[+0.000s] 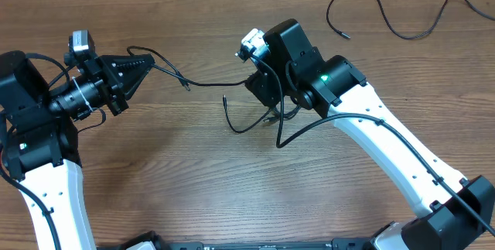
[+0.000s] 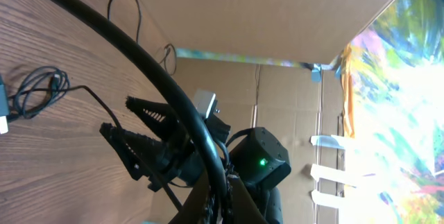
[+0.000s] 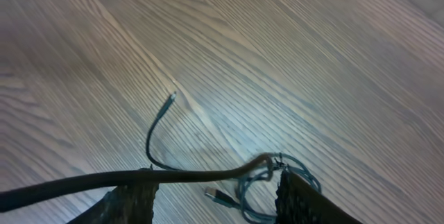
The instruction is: Untangle cables
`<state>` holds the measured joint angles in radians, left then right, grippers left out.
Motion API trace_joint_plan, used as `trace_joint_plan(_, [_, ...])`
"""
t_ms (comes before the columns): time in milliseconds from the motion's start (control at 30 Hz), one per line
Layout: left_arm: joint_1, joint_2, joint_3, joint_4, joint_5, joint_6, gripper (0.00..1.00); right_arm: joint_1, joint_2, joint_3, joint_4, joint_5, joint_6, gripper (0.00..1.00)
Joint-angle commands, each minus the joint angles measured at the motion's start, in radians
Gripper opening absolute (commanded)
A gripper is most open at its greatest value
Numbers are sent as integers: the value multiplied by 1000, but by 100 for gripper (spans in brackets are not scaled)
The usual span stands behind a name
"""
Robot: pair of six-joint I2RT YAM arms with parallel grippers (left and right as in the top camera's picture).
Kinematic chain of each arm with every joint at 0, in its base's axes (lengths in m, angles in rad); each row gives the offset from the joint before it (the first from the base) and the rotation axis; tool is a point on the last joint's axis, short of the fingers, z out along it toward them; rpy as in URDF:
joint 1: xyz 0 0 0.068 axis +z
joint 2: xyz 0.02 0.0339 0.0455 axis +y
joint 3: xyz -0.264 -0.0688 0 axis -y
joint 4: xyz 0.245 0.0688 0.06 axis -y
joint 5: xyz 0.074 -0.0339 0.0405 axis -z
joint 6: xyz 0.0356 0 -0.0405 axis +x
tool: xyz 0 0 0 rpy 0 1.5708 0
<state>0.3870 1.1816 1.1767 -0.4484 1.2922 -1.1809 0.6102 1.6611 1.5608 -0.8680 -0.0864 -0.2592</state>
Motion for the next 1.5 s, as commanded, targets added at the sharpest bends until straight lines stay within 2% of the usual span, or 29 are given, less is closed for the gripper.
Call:
trace_joint_plan(0, [5, -19, 10, 0, 52, -13, 4, 4, -29, -6, 23, -71, 0, 56])
trace_joint_plan(100, [5, -19, 10, 0, 75, -13, 4, 4, -29, -6, 45, -106, 0, 62])
trace_joint_plan(267, [5, -19, 10, 0, 101, -14, 4, 4, -29, -6, 90, -118, -12, 62])
trace_joint_plan(500, [5, -19, 10, 0, 93, -20, 4, 4, -29, -6, 104, -292, -90, 60])
trace_joint_plan(933, [5, -17, 10, -5, -18, -14, 4, 4, -29, -6, 77, -458, -92, 53])
trace_joint_plan(1133, [5, -17, 10, -87, -37, -13, 4, 4, -29, -6, 77, -500, -121, 54])
trace_joint_plan(1267, [5, -16, 10, -154, -58, -13, 4, 4, -29, -6, 114, -500, -120, 58])
trace_joint_plan(1467, [5, -16, 10, -168, -66, -13, 4, 4, -29, -6, 109, -508, -144, 58])
